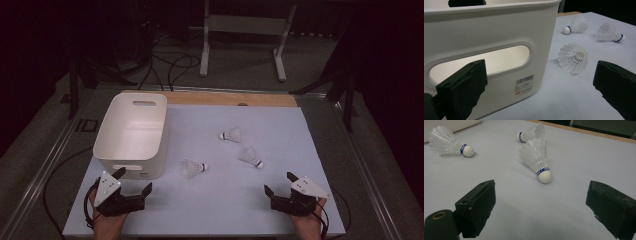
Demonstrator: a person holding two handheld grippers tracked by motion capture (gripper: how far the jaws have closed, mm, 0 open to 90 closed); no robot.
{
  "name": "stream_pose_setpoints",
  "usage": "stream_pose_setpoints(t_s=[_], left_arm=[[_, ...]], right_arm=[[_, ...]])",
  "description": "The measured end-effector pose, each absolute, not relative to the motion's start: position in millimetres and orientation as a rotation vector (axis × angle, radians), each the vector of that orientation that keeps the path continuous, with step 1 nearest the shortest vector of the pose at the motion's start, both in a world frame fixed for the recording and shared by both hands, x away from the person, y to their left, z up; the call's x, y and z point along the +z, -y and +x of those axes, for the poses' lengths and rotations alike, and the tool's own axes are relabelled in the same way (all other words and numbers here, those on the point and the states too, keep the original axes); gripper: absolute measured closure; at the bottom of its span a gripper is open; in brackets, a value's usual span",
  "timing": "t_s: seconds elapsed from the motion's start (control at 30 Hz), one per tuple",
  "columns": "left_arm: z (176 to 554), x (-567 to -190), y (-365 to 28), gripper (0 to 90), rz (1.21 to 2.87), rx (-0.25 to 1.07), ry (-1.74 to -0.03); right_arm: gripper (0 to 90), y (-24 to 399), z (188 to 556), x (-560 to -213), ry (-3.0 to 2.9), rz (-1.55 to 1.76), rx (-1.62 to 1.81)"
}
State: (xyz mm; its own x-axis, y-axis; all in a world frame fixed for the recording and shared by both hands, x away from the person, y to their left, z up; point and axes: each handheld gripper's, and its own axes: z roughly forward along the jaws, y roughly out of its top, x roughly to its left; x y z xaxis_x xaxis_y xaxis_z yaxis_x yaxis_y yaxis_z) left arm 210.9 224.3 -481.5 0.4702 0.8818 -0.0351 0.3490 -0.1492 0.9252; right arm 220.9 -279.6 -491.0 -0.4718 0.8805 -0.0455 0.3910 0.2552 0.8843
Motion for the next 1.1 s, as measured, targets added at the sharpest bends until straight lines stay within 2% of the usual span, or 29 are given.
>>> stream_pose_setpoints(t_s=[0.7, 1.1], left_arm=[[209.4, -483.1, -219.9, 0.0, 1.738, 0.699, -1.065], [207.9, -484.3, -217.4, 0.0, 1.743, 0.724, -1.068]], right_arm=[[8.3, 278.3, 223.5, -489.3, -1.989, 1.181, 1.144], [8.3, 273.7, 224.1, -477.3, -1.979, 1.178, 1.140]])
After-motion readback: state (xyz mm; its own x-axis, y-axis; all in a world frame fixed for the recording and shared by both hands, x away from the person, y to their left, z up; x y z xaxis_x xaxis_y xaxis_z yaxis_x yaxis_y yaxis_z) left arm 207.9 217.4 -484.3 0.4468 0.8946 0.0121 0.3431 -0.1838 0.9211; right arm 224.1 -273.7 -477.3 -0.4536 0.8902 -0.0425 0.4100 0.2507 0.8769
